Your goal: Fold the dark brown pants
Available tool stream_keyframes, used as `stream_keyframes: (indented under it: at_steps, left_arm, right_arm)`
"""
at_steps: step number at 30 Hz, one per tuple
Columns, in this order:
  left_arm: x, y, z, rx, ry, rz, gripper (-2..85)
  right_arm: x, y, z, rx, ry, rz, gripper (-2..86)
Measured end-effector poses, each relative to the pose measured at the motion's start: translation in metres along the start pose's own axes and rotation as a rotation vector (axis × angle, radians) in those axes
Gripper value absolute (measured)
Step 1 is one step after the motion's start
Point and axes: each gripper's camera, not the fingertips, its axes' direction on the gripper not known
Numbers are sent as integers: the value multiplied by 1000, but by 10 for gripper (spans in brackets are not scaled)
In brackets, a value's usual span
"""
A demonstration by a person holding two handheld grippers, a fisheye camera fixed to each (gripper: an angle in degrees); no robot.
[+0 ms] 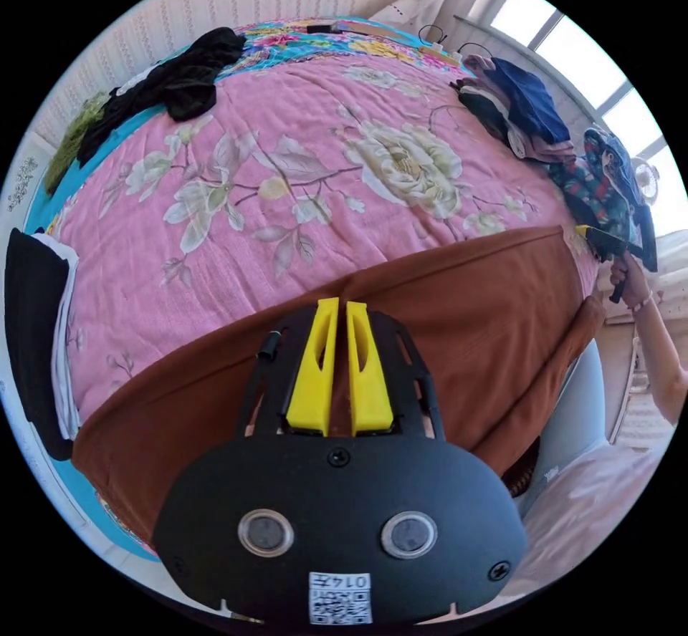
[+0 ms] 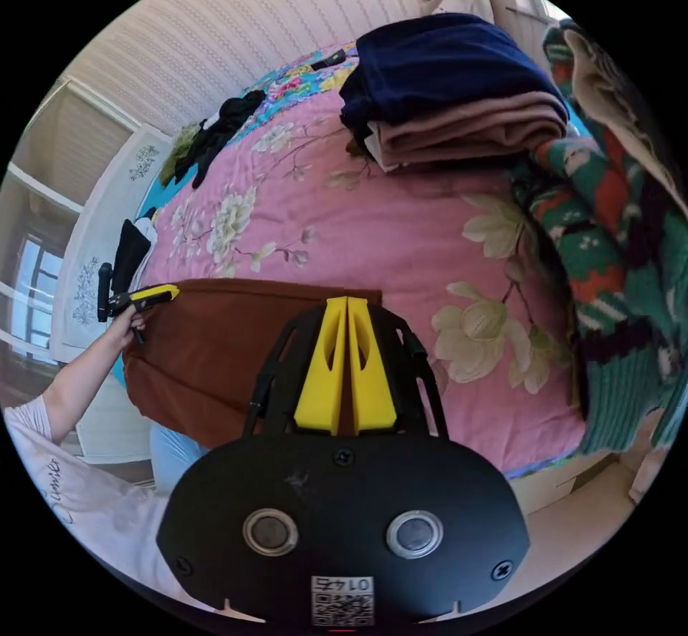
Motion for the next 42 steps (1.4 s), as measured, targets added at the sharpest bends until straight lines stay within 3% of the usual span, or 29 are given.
stream_keyframes:
  at_steps: [5,6,8,11,16,20,23,28,32,34,35,38,42]
  left_arm:
    - [7,-8,9,-11,-52,81,-5]
    - [8,-9,15,-25,-62,98,-5]
    - [8,-10,21,-25,-68,94,-5]
    - [5,-10,27,-14,-64,70,-6]
    - [-3,-6,28,24,-34,25,-7]
    - [-14,0,9,113,36,-95,-9]
    - [-14,0,-11,136,35,-33,-9]
    - [-9,0,-2,65,-35,80,-9]
    - [-13,12,27,3,-46,69,-6]
    - [-19,21,26,41,-30,41,-5]
    - [-24,26,24,53,-7,11,-6]
    - [-32,32,13,82,4,-10,-8]
    - [-35,30,-18,134,-83,44,-9]
  right_arm:
    - [20,-21,-15,40,-4,-14,49]
    - [30,-22,-1,-10,-47,19,92]
    - [41,-18,28,-136,-124,49,96]
    - [46,2,31,-57,-37,80,41]
    - [55,16,20,-129,-206,44,1]
    - [62,10,-26,69,-276,81,-4]
    - [63,-15,-69,238,-309,61,-2]
    - [56,-46,-56,77,-202,-55,16]
    - [64,-9,11,-175,-95,-14,103]
    - [67,16,12,-30,-120,15,80]
    - [71,24,10,-32,-178,44,28]
    - [77,27,0,-5,-277,91,14]
    - [63,-6,-25,26,-274,-31,7]
